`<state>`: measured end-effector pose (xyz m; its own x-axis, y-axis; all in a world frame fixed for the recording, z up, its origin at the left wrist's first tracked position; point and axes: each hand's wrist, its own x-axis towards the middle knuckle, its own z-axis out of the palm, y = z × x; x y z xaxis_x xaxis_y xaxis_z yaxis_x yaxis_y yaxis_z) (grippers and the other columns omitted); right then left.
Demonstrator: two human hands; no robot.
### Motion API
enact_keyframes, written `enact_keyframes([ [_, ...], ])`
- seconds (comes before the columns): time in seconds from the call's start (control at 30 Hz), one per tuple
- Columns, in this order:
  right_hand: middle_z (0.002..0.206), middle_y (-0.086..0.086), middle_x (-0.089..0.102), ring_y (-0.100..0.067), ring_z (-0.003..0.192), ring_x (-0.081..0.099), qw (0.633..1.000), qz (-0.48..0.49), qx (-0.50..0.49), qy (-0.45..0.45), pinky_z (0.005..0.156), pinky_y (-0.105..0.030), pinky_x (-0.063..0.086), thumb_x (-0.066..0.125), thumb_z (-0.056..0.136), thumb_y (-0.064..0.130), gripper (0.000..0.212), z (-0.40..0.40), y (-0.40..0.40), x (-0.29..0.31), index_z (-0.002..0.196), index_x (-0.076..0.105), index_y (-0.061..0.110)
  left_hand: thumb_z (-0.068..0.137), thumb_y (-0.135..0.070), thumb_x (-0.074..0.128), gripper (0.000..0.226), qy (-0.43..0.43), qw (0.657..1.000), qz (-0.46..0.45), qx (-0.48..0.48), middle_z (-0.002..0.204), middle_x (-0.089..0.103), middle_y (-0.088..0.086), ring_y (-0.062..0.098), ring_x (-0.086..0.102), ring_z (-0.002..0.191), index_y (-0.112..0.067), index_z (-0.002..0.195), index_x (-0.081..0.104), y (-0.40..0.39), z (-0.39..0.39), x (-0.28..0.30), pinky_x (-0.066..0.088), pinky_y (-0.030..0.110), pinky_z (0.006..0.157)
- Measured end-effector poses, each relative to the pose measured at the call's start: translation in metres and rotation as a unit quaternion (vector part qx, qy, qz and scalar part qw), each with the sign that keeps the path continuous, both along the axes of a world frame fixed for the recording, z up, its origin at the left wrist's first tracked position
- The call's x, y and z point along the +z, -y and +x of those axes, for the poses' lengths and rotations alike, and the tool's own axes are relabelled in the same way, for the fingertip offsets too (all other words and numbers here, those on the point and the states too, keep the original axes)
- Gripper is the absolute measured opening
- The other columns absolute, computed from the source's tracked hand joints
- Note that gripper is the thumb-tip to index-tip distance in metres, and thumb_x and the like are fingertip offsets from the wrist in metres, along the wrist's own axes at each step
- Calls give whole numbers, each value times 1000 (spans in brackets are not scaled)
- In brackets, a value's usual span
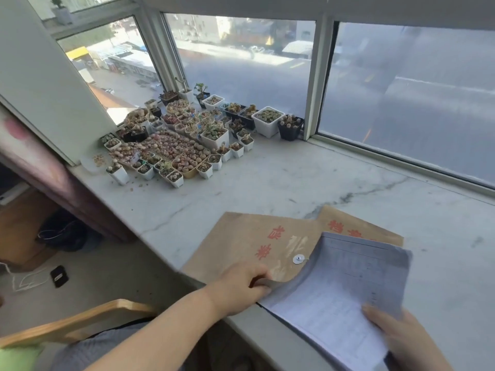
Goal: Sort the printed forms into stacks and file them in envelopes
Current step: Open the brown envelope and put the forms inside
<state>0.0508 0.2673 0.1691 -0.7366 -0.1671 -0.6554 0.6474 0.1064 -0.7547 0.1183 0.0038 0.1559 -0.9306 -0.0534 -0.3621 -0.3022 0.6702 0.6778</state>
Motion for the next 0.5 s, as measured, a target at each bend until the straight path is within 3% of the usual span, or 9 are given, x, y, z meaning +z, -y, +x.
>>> enact_keyframes([
  [0.1, 101, -29, 66, -43, 92, 63, 999, -37, -22, -9, 83, -53, 49, 51, 90, -14, 20, 7, 34, 4, 107, 60, -11, 89, -14, 50, 19, -62, 996, -57, -11, 77, 50, -4, 14, 47, 75, -22, 72, 47, -15, -6, 0, 39, 29, 70],
  [0.17, 99, -27, 68, -43, 91, 65, 999, -48, -13, -2, 80, -50, 51, 48, 91, -12, 20, 2, 44, 9, 103, 62, -5, 92, -15, 49, 8, -84, 993, -75, 32, 94, 59, -1, 18, 54, 90, -14, 92, 56, -13, -7, 0, 43, 32, 82],
  [0.27, 98, -29, 67, -37, 83, 64, 998, -49, 28, 3, 70, -40, 49, 47, 91, -12, 23, -12, 39, 19, 107, 61, -4, 95, -16, 49, 24, -108, 990, -46, 76, 115, 61, -17, 3, 55, 109, -24, 116, 57, -6, -5, 9, 39, 11, 91],
  [0.33, 105, -31, 66, -42, 89, 66, 997, -39, 60, 5, 75, -45, 51, 46, 91, -11, 25, -20, 32, 24, 110, 61, -4, 95, -14, 50, 31, -134, 989, -30, 61, 122, 55, -28, -12, 48, 115, -32, 120, 55, -6, 1, 21, 33, 1, 92],
  [0.43, 110, -33, 65, -50, 102, 62, 996, -30, 77, 21, 95, -59, 46, 46, 91, -10, 25, -28, 26, 30, 112, 60, -6, 92, -14, 54, 40, -179, 984, -20, 1, 119, 54, -40, -20, 42, 117, -41, 122, 56, -9, 14, 38, 34, 4, 95],
  [0.5, 108, -33, 66, -50, 102, 63, 995, -23, 96, 24, 96, -59, 46, 47, 91, -10, 23, -33, 24, 33, 110, 61, -7, 90, -13, 59, 37, -214, 975, -47, -37, 126, 53, -35, -15, 43, 121, -36, 119, 64, -27, 13, 40, 31, 4, 99],
])
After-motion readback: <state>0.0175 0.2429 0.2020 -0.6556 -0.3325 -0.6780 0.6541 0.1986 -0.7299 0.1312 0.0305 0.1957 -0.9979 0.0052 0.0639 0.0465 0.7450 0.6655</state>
